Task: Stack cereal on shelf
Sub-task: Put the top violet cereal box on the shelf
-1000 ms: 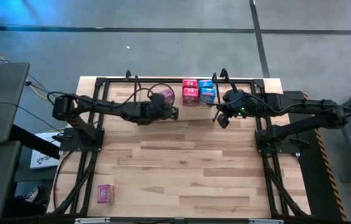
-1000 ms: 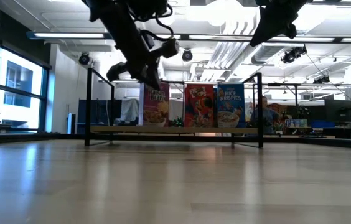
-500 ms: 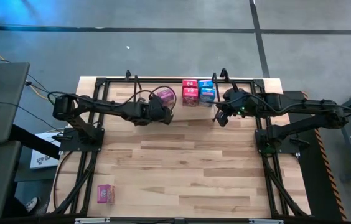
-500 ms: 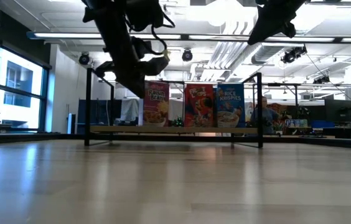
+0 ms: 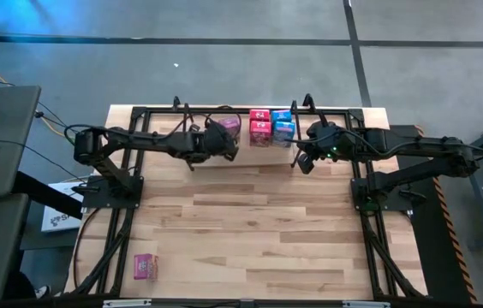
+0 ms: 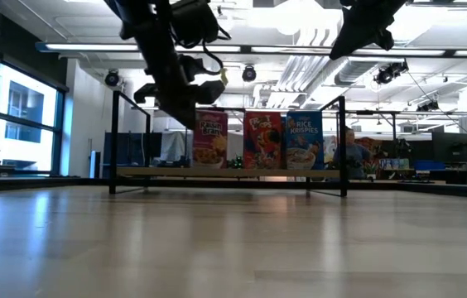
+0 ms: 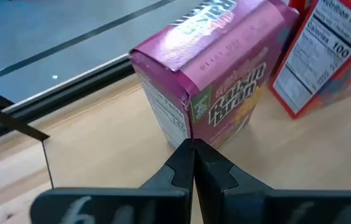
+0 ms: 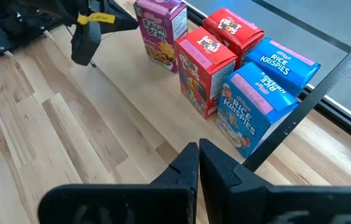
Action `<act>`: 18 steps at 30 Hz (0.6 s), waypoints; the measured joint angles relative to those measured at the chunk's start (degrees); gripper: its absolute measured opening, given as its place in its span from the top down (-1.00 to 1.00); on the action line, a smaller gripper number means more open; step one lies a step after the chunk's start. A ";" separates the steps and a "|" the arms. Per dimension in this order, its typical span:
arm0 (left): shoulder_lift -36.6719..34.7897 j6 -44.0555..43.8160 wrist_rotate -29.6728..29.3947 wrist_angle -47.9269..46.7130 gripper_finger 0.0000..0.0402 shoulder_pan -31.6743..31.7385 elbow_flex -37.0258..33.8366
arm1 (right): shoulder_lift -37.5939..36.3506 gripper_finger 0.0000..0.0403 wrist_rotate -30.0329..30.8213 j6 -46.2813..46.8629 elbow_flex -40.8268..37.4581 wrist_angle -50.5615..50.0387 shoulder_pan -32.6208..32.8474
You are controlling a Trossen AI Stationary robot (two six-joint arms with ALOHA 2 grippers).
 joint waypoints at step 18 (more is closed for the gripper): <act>0.00 3.97 -1.82 7.33 1.00 0.77 0.00 | 0.00 1.00 0.31 0.15 0.00 -0.02 0.00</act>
